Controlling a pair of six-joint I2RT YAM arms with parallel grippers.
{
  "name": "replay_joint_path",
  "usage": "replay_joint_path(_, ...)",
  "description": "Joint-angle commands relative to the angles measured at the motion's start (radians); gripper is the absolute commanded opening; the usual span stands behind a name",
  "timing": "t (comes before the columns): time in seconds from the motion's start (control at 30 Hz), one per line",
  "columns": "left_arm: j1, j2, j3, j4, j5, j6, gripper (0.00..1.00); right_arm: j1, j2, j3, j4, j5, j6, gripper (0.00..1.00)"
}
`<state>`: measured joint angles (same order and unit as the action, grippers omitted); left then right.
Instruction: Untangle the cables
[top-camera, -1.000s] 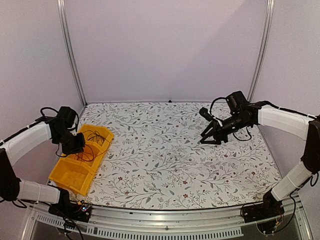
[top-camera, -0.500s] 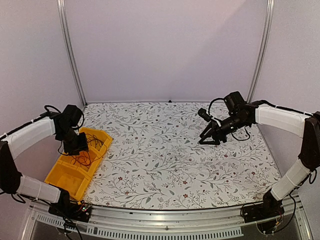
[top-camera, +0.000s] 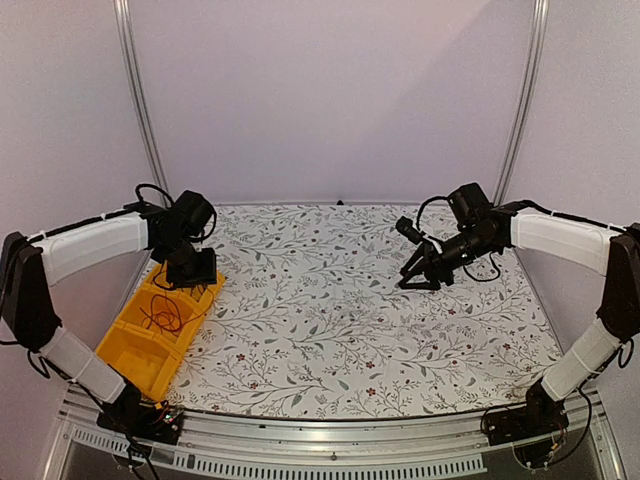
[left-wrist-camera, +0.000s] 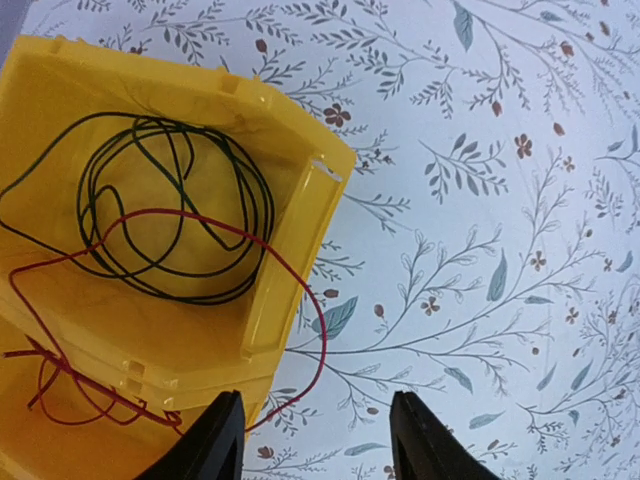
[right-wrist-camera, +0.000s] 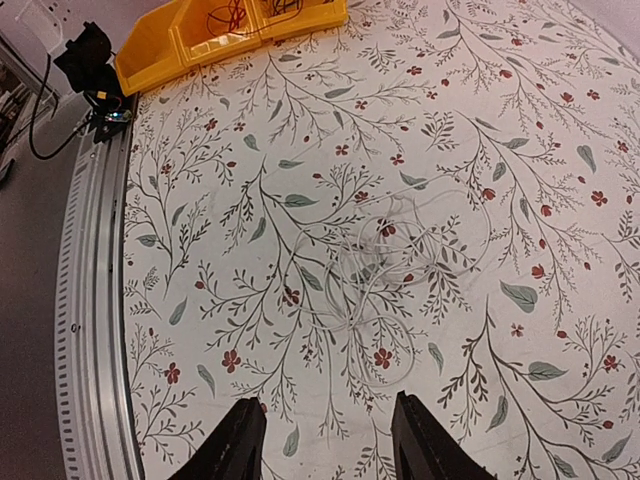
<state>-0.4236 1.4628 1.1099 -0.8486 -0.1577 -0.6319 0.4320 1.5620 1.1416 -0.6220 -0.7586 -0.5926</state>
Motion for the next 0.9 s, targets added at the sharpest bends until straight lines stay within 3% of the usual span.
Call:
replay_joint_path(0.0,-0.091,0.104,0.000,0.004,-0.115,0.004,0.53,0.004,-0.036,-0.002,-0.007,0.016,-0.010,0.48)
replay_joint_path(0.27,-0.144,0.293,0.048,-0.072,-0.269,-0.026,0.45,0.004,-0.046,-0.005,-0.007,0.019,-0.009,0.48)
replay_joint_path(0.47,-0.174,0.327,0.115,-0.114,-0.340,-0.040,0.08,0.004,-0.047,-0.010,-0.006,0.020,-0.010,0.48)
replay_joint_path(0.53,-0.194,0.292,0.142,-0.153,-0.373,-0.058,0.00,0.004,-0.049,-0.017,0.001,0.017,-0.011,0.48)
replay_joint_path(0.87,-0.201,0.034,0.140,-0.526,-0.420,-0.315,0.00,0.004,0.004,0.007,-0.005,-0.038,-0.021,0.48)
